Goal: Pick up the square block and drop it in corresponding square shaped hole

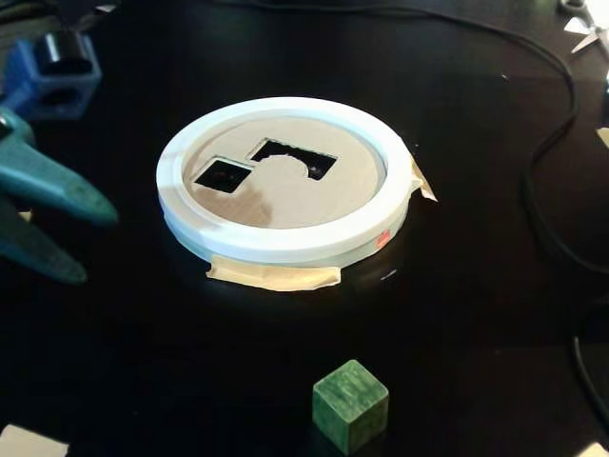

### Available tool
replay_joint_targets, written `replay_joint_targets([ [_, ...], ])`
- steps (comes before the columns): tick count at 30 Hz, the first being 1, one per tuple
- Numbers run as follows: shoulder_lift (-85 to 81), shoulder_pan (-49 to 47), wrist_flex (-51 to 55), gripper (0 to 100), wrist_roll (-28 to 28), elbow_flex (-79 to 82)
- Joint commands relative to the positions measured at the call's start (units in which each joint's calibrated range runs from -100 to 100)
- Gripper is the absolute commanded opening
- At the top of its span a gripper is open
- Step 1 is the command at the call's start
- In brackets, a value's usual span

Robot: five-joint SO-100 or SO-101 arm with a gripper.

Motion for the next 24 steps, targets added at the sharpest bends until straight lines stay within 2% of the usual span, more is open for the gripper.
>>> replay_joint_targets([
  [1,3.05,-1.2,-0.78,80,-1.71,-10.56],
  [8,23.38,-7.94,-0.78,80,-1.81,-33.96],
  [15,57.95,-8.69,-0.88,80,-2.54,-58.83],
  [21,81.96,-8.69,-0.78,79,-11.14,-75.13],
  [24,91.09,-8.69,-0.78,79,-13.19,-80.87],
])
